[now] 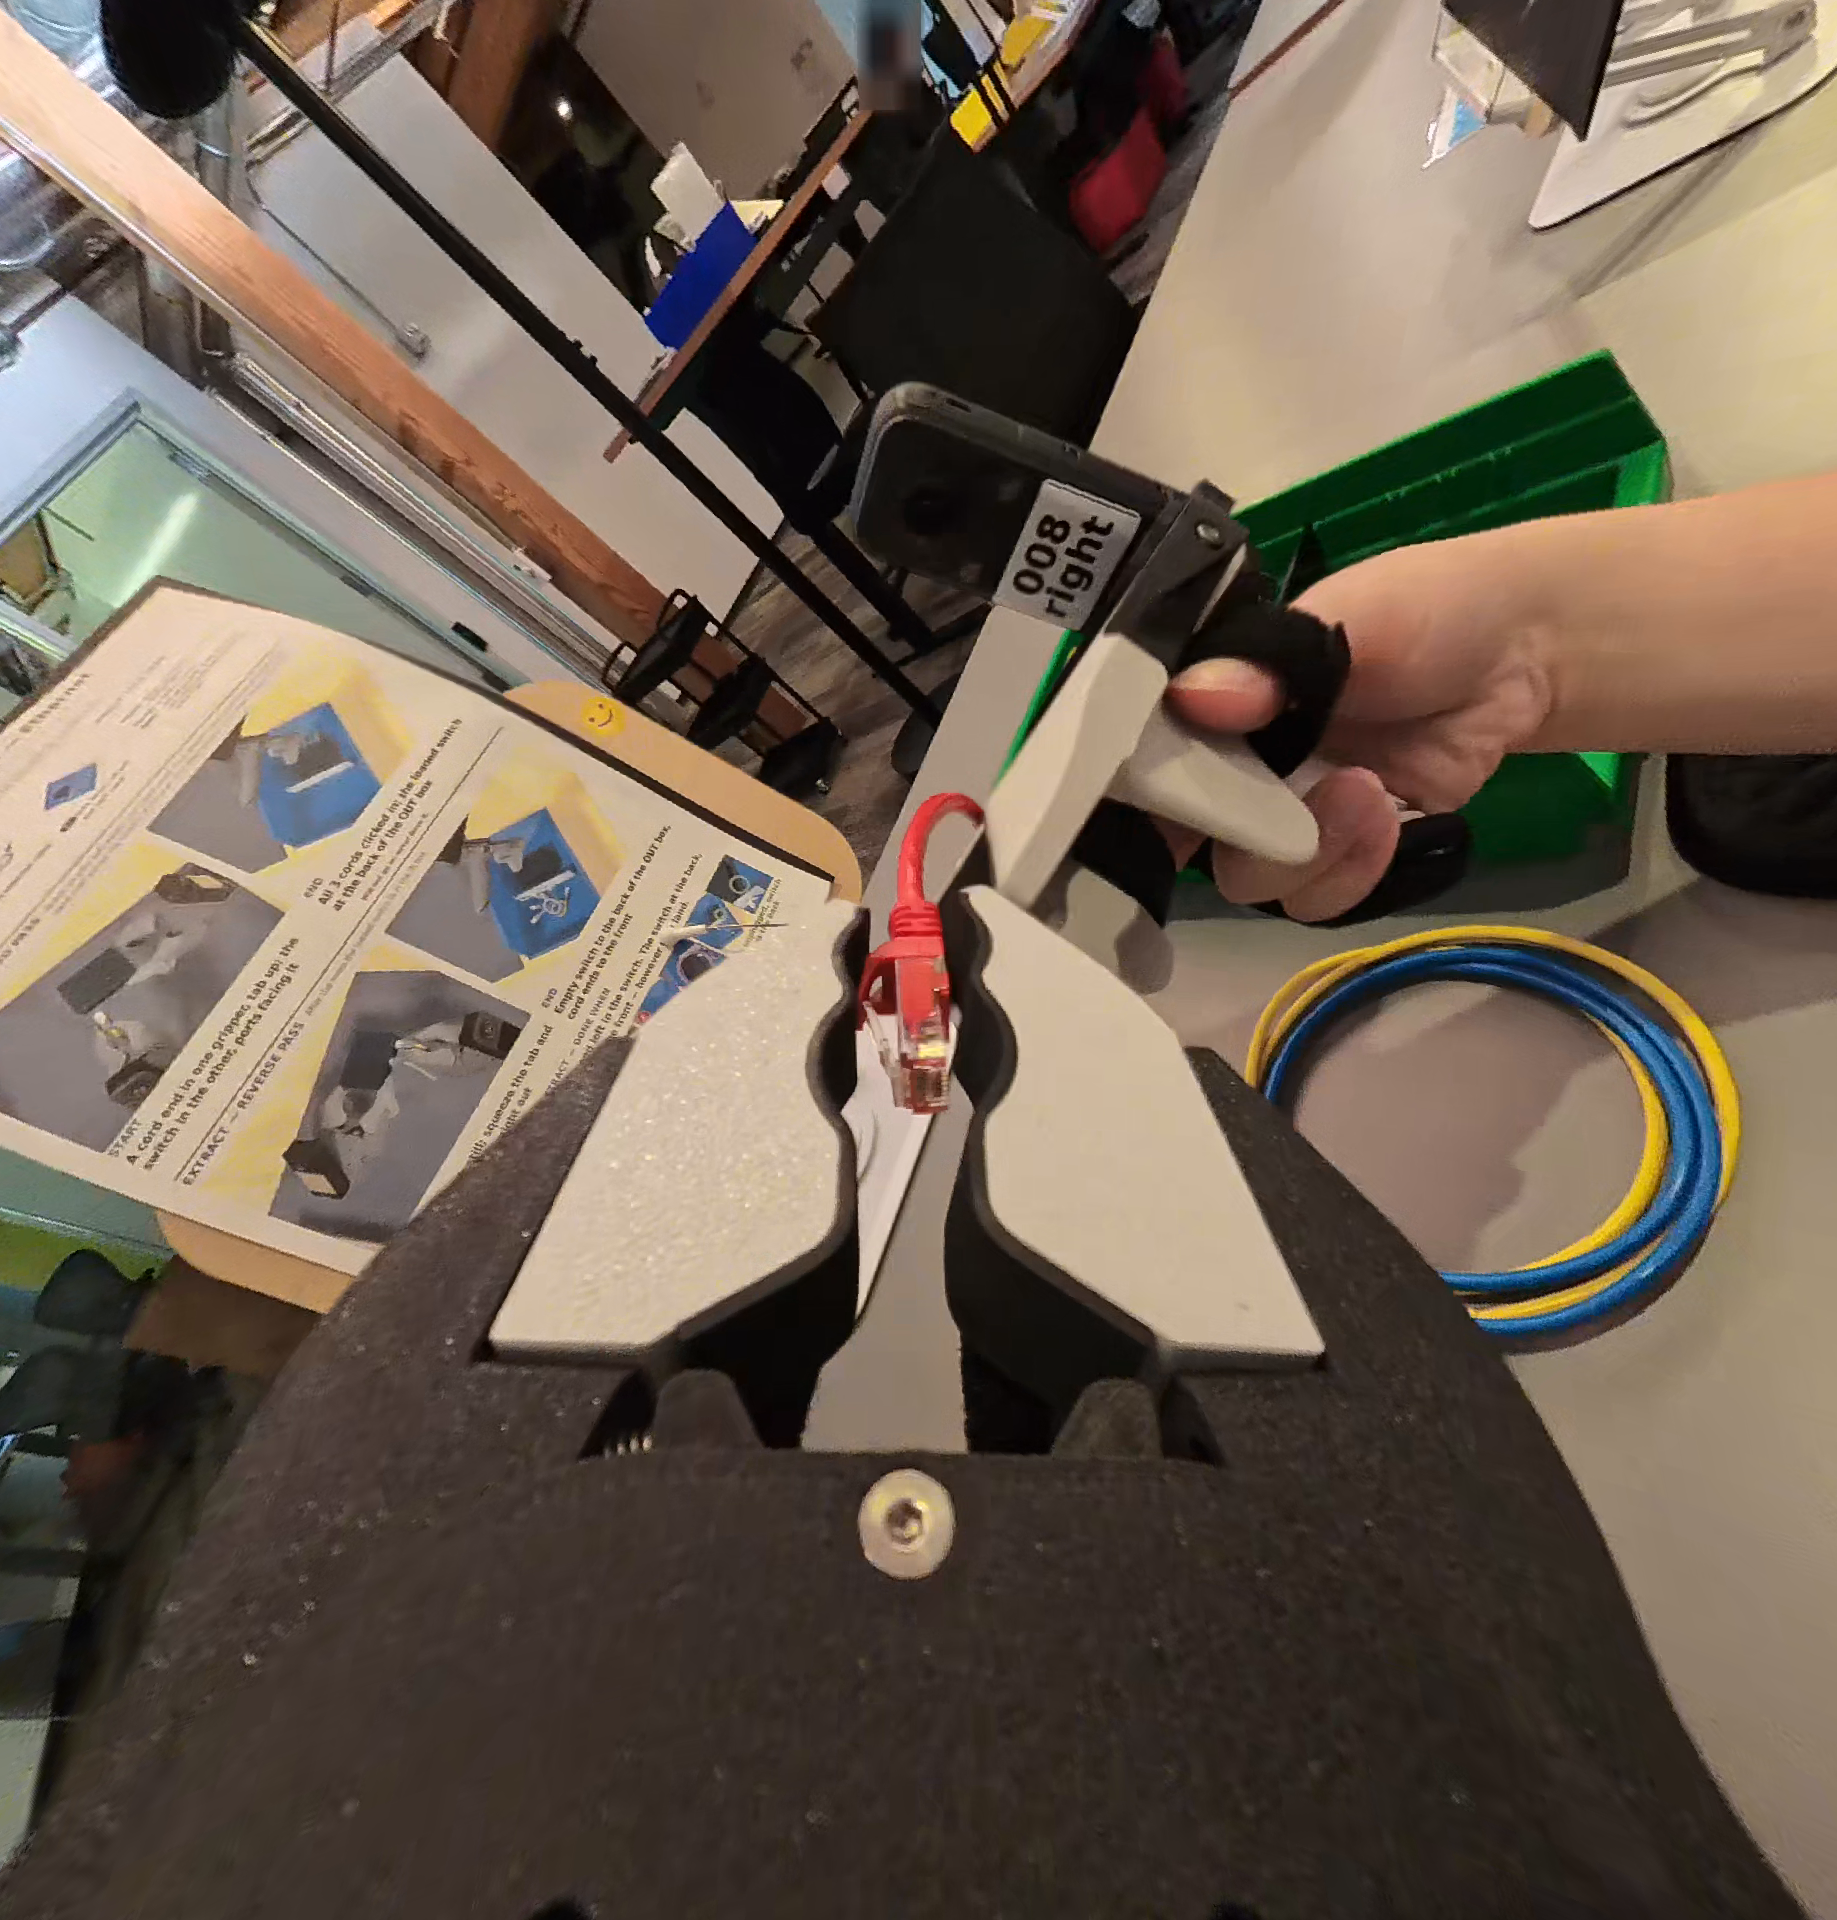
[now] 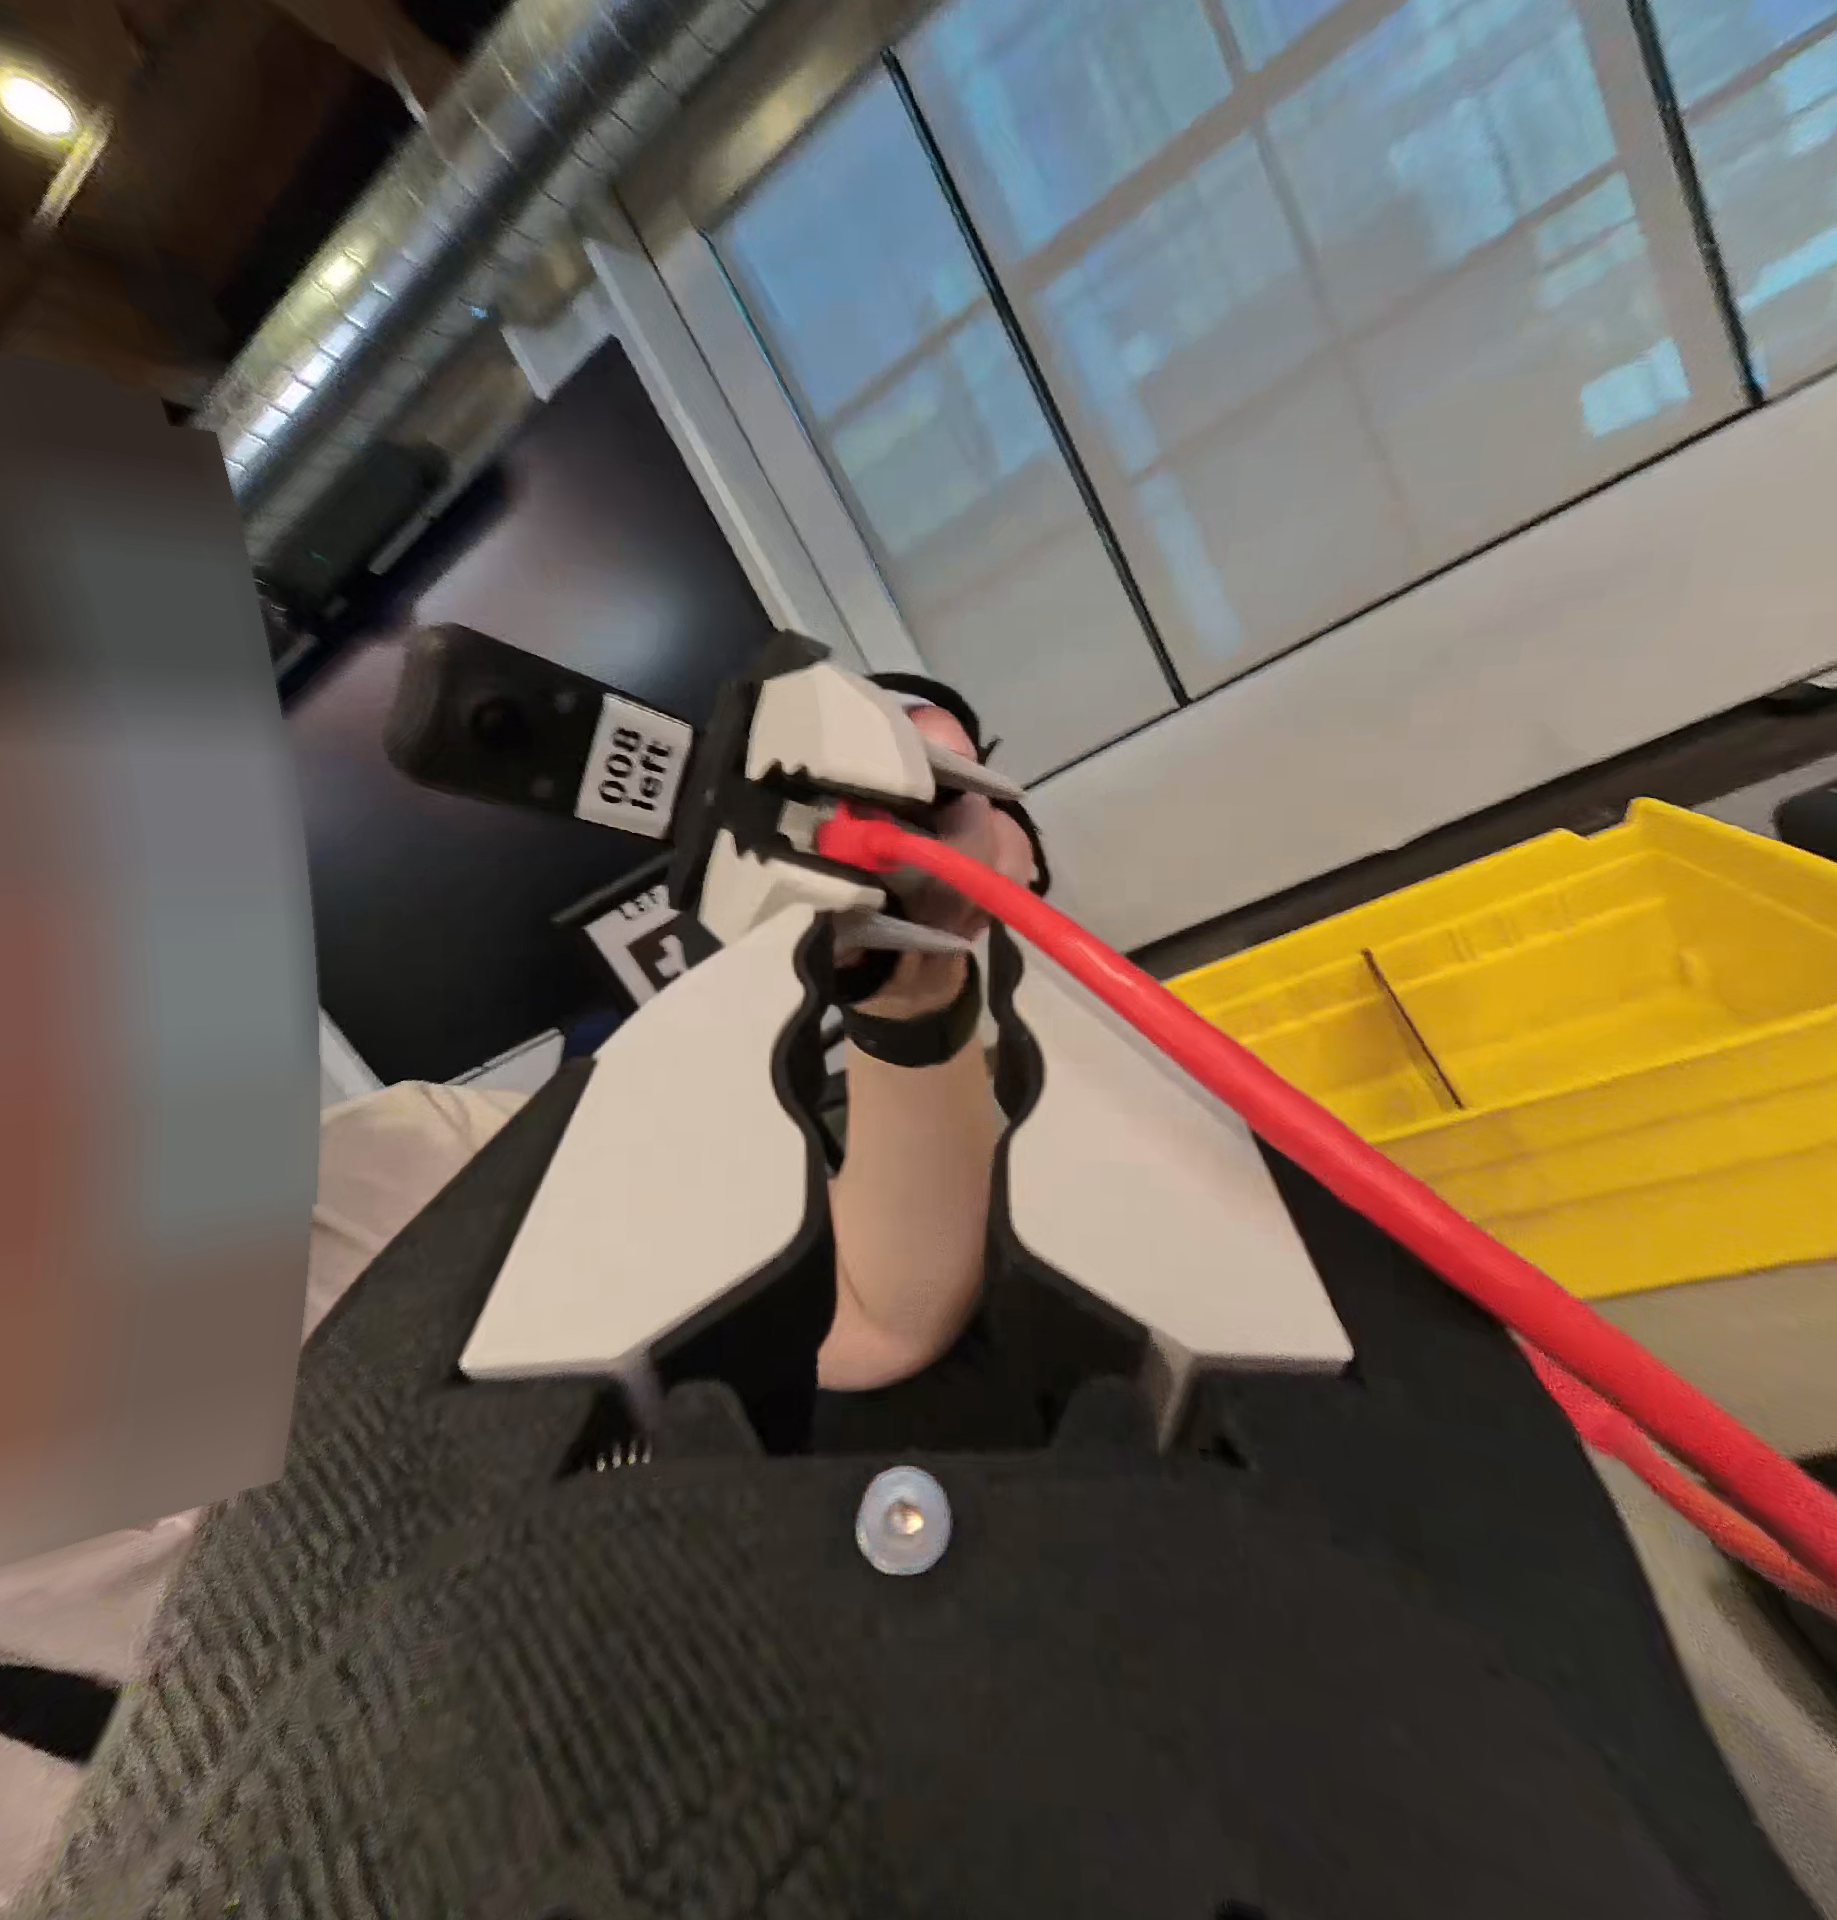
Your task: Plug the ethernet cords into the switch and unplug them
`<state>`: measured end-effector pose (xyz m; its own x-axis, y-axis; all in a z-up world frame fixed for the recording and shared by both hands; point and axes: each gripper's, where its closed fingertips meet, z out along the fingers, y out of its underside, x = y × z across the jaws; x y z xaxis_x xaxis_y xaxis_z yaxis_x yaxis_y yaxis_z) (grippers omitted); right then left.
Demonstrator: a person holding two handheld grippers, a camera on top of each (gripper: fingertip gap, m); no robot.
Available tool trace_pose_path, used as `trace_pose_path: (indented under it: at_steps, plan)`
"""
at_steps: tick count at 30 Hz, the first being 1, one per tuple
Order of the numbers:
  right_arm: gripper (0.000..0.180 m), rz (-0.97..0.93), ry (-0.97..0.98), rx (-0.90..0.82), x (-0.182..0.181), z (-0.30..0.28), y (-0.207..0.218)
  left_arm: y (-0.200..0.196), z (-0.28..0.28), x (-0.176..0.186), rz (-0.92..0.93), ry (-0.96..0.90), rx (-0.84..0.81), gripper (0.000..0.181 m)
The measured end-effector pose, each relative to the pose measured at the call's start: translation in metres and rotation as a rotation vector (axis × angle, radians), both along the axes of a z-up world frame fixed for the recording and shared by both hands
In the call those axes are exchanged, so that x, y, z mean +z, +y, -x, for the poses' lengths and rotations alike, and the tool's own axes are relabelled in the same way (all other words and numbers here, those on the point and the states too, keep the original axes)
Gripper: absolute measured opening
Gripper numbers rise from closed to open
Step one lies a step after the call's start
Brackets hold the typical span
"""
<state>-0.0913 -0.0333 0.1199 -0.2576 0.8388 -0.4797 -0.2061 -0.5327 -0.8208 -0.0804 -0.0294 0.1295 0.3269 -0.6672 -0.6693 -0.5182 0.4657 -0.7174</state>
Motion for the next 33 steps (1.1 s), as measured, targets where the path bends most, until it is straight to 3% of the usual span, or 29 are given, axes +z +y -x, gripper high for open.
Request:
trace_pose_path:
  at_steps: [3, 6, 8, 13, 16, 19, 24, 28, 33]
  plan:
    - [0.026, 0.075, 0.070, 0.035, 0.009, -0.007, 0.002, -0.001, -0.006, -0.008, 0.019, 0.024, -0.040, 0.013]
    - [0.006, 0.110, 0.086, 0.067, 0.007, -0.010, 0.005, 0.001, -0.007, -0.012, 0.010, 0.050, -0.037, 0.013]
    - [0.006, 0.077, 0.088, 0.057, 0.007, -0.011, 0.004, 0.001, -0.008, -0.011, 0.021, 0.025, -0.043, 0.013]
    - [0.006, -0.298, 0.133, -0.179, 0.029, -0.026, -0.004, -0.003, -0.001, 0.014, 0.305, -0.261, -0.147, 0.040]
    - [0.006, -0.610, 0.159, -0.375, 0.042, -0.039, -0.015, -0.015, 0.003, 0.023, 0.517, -0.385, -0.331, 0.041]
    - [0.007, -0.822, 0.127, -0.520, 0.046, -0.046, -0.020, -0.022, -0.001, 0.028, 0.590, -0.445, -0.448, 0.036]
    - [0.007, -0.971, 0.162, -0.588, 0.049, -0.048, -0.030, -0.027, -0.018, 0.024, 0.549, -0.458, -0.484, 0.027]
    - [0.007, -1.023, 0.190, -0.608, 0.051, -0.050, -0.035, -0.039, -0.027, 0.026, 0.675, -0.507, -0.615, 0.018]
    - [0.007, -1.163, 0.128, -0.670, 0.048, -0.049, -0.039, -0.044, -0.028, 0.029, 0.825, -0.554, -0.704, 0.033]
